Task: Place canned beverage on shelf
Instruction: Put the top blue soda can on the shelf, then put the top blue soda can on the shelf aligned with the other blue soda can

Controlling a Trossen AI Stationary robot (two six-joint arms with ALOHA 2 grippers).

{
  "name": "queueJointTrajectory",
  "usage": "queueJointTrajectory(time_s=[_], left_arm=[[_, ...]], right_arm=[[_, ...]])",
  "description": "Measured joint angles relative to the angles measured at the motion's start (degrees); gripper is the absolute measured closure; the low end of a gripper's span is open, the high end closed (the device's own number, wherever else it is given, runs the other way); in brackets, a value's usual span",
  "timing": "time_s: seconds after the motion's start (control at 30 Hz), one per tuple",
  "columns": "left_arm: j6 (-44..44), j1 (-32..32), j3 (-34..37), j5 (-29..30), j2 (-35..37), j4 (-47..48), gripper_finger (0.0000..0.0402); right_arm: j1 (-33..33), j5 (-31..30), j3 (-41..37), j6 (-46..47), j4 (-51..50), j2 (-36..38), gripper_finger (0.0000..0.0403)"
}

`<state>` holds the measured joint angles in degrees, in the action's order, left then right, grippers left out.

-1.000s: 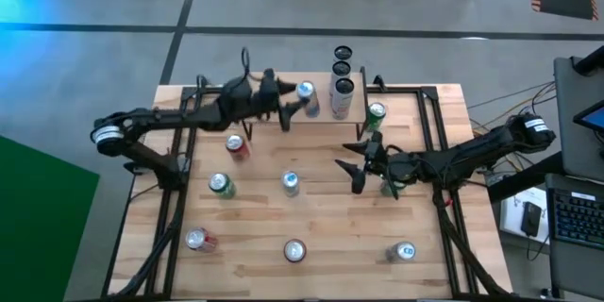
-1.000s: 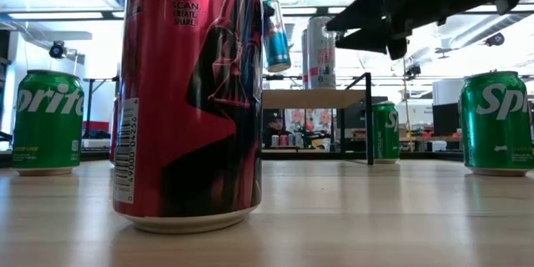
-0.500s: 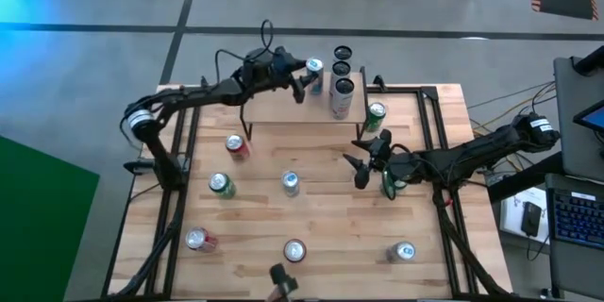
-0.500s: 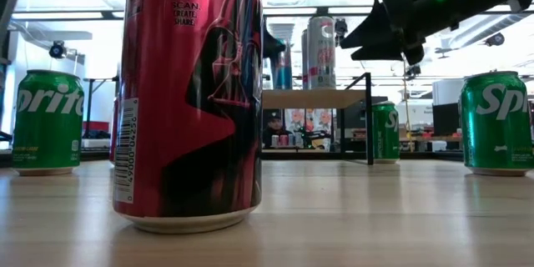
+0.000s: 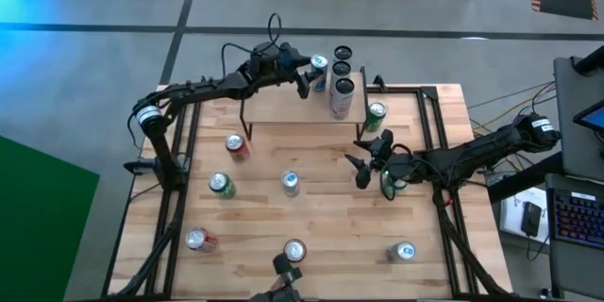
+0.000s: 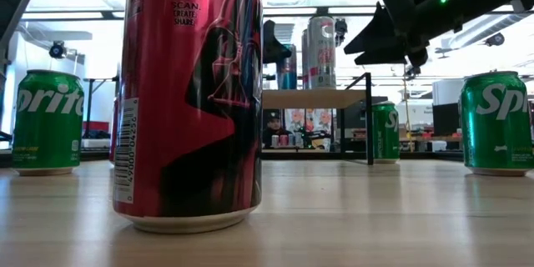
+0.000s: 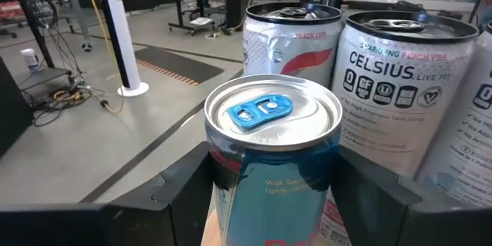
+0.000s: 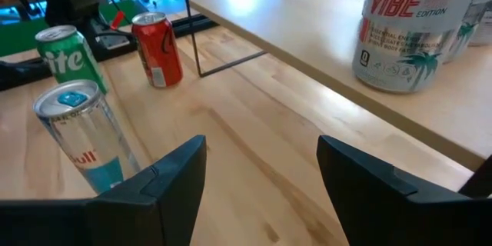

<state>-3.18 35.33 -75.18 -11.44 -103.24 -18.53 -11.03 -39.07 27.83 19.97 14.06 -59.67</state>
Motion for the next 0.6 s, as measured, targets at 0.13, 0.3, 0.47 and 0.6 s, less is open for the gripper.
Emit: queueJointTrajectory(time_s=[0.13,0.3,0.47,0.6], left_arm=[[-0.9,0.2,0.2,0.5,0.3,0.3,0.0179],[-0.9,0.3,0.2,1.9,0.5,0.4,0.0145],[-0.9,0.9,0.2,1.9,2.1,2.3,0.0094],[-2.6,1.1,0.3,2.1,5.3,5.6,0.0063]], right_arm=[[0.0,0.0,0.0,0.0,-0.1,0.0,0.0160],[-0.3,-0.1,0.0,0.0,0.9,0.0,0.0150],[-0.8,-0.5,0.0,-0.3,1.4,0.1,0.0144],[-1.3,-2.6,0.0,-0.2,1.2,0.4,0.0145]])
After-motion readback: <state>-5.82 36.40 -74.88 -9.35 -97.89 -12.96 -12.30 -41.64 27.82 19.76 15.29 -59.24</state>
